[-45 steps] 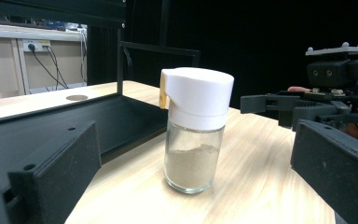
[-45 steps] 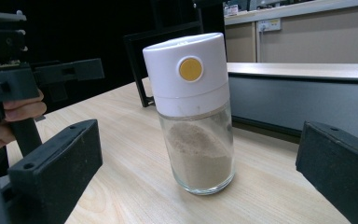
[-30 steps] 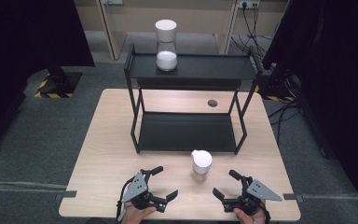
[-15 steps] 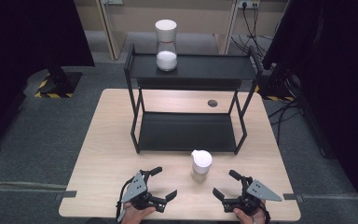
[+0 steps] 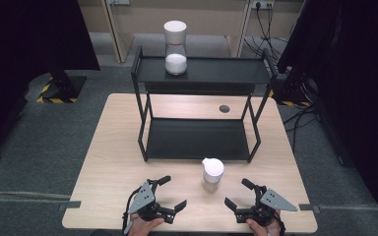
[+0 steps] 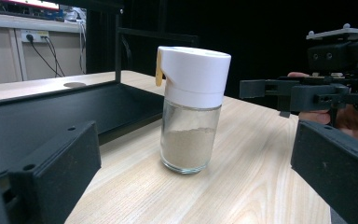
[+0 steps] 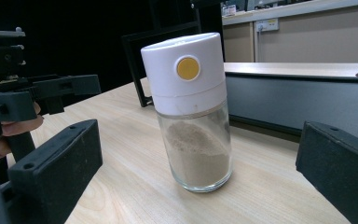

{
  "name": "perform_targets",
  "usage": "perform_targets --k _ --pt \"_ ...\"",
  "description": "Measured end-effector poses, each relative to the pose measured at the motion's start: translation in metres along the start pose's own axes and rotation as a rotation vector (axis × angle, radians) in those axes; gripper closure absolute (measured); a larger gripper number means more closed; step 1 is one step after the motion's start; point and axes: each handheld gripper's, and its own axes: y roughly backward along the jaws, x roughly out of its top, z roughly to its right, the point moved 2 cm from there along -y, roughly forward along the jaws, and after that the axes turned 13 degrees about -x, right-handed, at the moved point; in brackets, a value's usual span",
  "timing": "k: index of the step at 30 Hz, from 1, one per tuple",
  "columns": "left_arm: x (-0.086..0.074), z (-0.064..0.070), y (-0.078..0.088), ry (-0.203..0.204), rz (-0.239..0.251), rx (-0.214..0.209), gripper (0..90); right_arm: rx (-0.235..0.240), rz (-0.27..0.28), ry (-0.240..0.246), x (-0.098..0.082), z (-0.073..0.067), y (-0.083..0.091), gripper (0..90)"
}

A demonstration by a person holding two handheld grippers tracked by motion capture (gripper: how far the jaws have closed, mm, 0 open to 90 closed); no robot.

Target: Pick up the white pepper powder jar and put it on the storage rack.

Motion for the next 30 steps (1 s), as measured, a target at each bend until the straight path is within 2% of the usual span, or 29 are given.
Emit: perform_targets --k 13,21,30 --pt "-0.001 0.000 0.002 -0.002 0.001 0.010 0.6 -0.004 0.001 0.009 0.001 0.001 -0.001 0.6" --pt "-0.002 -0.001 0.002 0.012 0.000 0.005 0.6 -0.001 0.002 0.022 0.002 0.000 -0.003 0.6" --pt "-0.003 -0.001 0.002 0.015 0.001 0.005 0.6 0.006 0.001 0.036 0.005 -0.001 -0.014 0.6"
